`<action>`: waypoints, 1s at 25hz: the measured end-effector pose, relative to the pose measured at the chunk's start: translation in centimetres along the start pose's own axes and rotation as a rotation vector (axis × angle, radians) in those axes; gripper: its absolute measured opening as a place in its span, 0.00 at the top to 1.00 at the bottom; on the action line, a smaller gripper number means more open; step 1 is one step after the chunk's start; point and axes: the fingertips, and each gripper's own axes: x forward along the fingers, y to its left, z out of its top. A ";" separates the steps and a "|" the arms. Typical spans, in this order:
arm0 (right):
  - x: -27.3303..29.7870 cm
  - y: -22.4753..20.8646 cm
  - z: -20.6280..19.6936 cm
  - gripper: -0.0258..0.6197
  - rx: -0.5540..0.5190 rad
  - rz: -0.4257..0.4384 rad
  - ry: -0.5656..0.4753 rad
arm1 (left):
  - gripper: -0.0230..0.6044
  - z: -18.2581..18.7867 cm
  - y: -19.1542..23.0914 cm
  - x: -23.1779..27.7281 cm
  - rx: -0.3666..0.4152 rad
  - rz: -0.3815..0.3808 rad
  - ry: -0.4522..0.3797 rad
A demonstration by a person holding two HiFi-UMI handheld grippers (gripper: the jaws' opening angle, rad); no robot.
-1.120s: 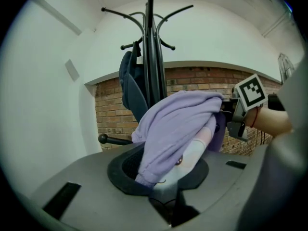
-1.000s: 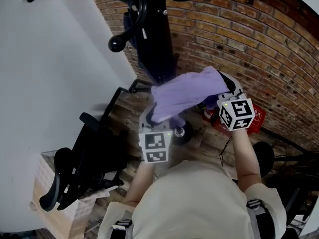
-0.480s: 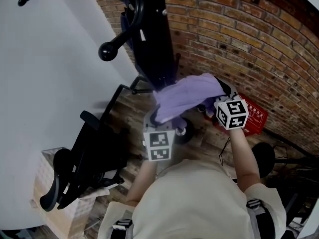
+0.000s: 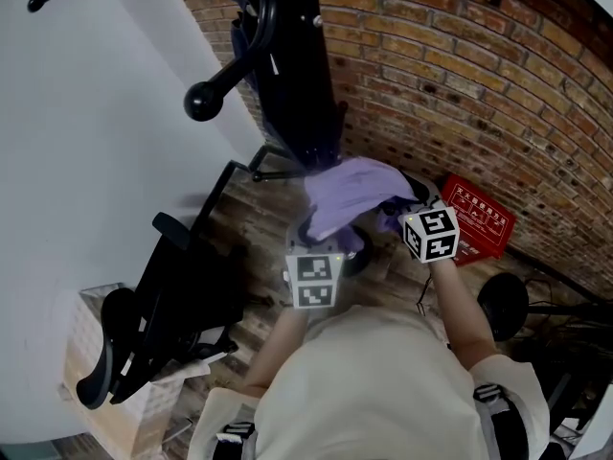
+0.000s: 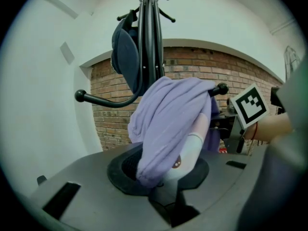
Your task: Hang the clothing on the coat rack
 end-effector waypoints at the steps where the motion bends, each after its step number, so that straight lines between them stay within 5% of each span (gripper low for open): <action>1: 0.1 0.4 -0.5 0.93 0.002 0.008 0.007 | 0.83 -0.2 -0.2 0.1 0.000 -0.004 0.004; 12: -0.3 6.6 -3.9 0.93 0.010 0.148 0.042 | 0.82 -2.5 -3.8 1.6 0.002 -0.089 0.041; 25: -0.9 8.6 -4.3 0.93 0.046 0.166 0.026 | 0.82 -3.0 -5.5 2.1 -0.034 -0.140 0.024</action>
